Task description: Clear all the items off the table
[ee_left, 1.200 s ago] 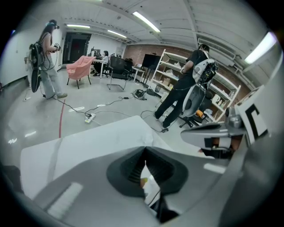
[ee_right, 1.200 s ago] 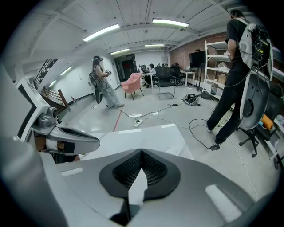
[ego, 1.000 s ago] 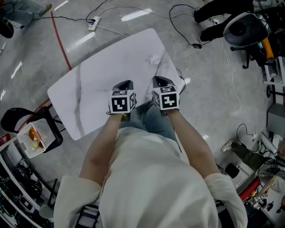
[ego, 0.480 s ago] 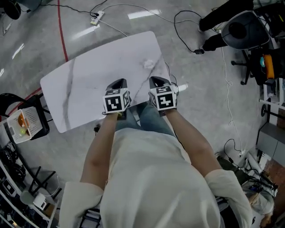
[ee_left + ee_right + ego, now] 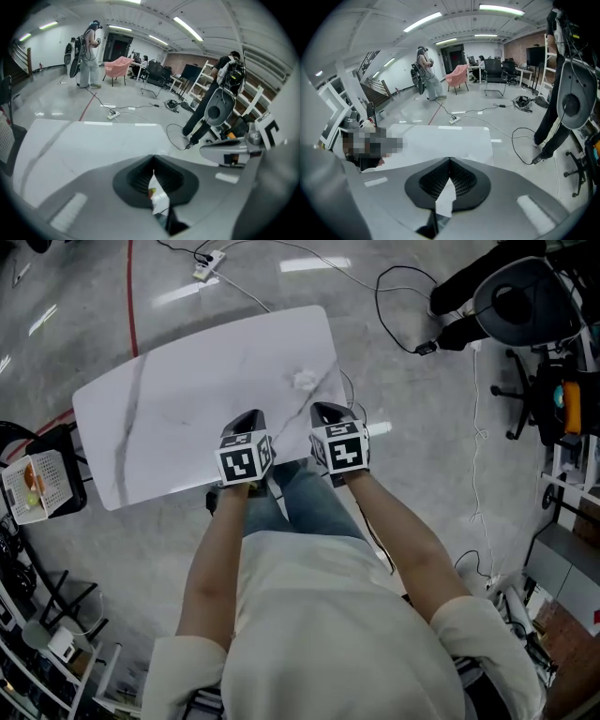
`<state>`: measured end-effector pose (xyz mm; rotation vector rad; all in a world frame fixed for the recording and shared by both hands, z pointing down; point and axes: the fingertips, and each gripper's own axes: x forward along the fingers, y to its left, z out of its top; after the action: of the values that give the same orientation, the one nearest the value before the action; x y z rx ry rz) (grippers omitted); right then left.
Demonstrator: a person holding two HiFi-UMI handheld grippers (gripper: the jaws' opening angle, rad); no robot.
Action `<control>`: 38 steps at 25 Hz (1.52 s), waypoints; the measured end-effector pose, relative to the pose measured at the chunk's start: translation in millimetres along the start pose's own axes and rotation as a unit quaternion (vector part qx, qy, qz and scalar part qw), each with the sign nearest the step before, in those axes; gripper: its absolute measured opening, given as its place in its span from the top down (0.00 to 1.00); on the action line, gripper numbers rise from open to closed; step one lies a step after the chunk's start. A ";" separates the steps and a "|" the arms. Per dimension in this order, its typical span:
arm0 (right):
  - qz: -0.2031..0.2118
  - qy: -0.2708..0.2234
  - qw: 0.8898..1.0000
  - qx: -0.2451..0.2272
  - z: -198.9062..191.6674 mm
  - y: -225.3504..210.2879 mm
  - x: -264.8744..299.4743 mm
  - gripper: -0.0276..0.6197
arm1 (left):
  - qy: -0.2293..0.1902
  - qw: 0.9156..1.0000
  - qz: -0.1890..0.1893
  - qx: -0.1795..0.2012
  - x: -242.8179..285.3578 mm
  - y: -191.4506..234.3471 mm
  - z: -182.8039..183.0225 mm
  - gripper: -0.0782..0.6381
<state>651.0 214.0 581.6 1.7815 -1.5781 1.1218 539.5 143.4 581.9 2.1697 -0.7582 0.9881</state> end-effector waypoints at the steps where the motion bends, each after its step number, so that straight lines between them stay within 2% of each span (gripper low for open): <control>1: 0.002 0.002 1.000 0.000 -0.3 -4.5 5.2 0.96 | 0.002 1.000 0.002 -0.003 5.3 -1.1 -1.9 0.88; 7: 0.009 0.017 1.000 0.005 -5.2 -33.0 42.4 0.96 | 0.013 1.000 0.016 -0.023 34.1 -2.7 -10.1 0.88; 16: 0.026 0.039 0.998 0.040 -20.8 -61.5 100.4 0.96 | 0.035 0.998 0.039 -0.038 78.3 4.1 -22.3 0.88; 25: 0.038 0.049 0.997 0.049 -23.6 -75.5 134.6 0.92 | 0.051 0.997 0.036 -0.044 111.3 -6.8 -25.9 0.88; 34: 0.049 0.066 0.996 0.036 -29.8 -78.5 169.7 0.80 | 0.057 0.996 0.048 -0.049 130.8 2.0 -31.9 0.88; 38: 0.054 0.088 0.994 0.018 -44.4 -76.3 189.2 0.69 | 0.056 0.996 0.051 -0.056 137.1 8.5 -36.7 0.88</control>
<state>711.3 160.6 774.3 1.5864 -1.5718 1.3277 593.4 132.3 713.1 1.9796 -0.8576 1.0840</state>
